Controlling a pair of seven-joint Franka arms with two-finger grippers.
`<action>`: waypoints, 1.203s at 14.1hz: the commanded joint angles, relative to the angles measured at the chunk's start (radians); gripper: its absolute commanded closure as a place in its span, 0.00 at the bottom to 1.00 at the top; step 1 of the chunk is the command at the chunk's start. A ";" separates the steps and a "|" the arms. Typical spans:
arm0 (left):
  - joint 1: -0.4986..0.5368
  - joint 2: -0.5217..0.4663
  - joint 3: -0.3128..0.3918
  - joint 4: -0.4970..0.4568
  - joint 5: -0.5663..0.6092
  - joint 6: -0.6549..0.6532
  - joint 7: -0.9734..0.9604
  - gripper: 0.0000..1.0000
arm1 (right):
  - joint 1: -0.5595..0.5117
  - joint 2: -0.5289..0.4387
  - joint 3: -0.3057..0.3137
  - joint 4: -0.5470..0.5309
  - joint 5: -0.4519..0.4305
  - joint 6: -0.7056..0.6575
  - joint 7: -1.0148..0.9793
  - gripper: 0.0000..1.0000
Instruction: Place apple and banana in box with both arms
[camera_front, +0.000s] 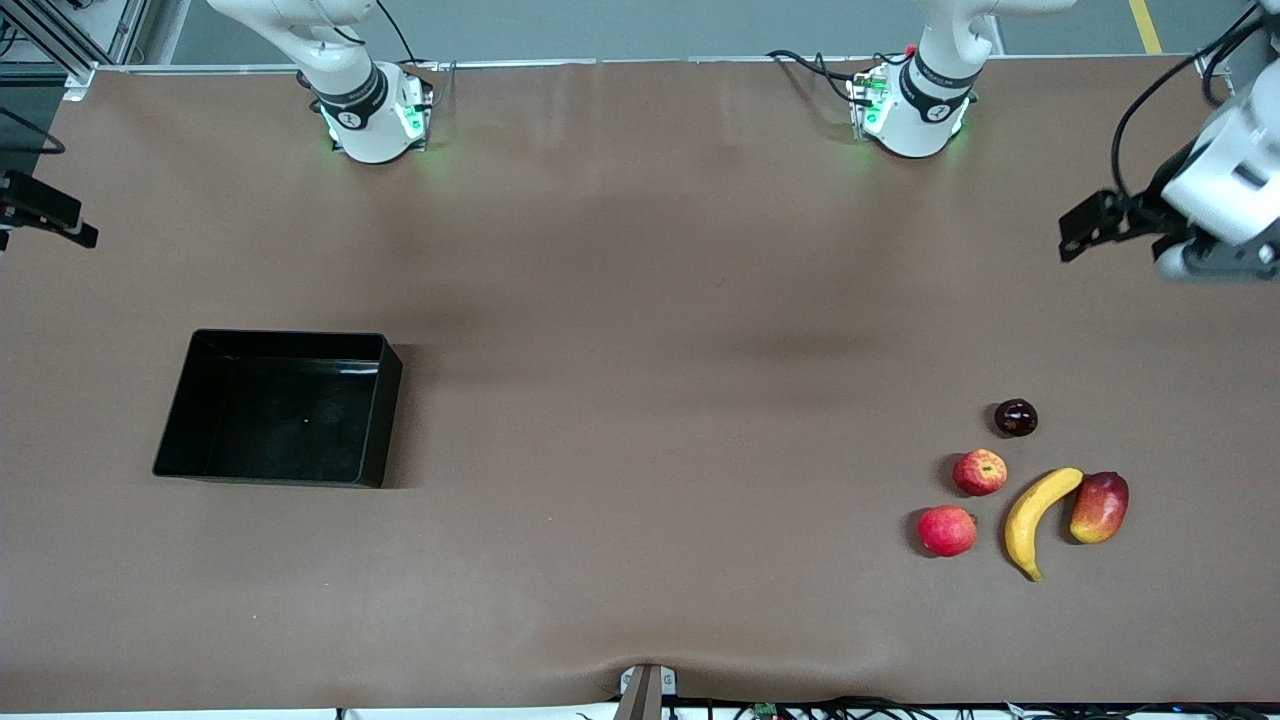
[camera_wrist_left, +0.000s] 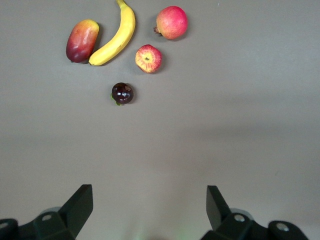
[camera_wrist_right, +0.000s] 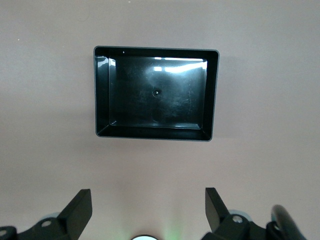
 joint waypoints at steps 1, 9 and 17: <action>-0.002 0.054 0.000 -0.035 0.011 0.114 0.017 0.00 | -0.017 0.059 0.011 0.051 -0.009 -0.007 -0.012 0.00; -0.008 0.301 0.000 -0.123 0.019 0.485 0.020 0.00 | -0.101 0.209 0.009 0.042 0.009 0.056 -0.082 0.00; 0.003 0.542 0.003 -0.022 0.097 0.639 0.097 0.00 | -0.190 0.455 0.009 0.032 0.004 0.231 -0.168 0.00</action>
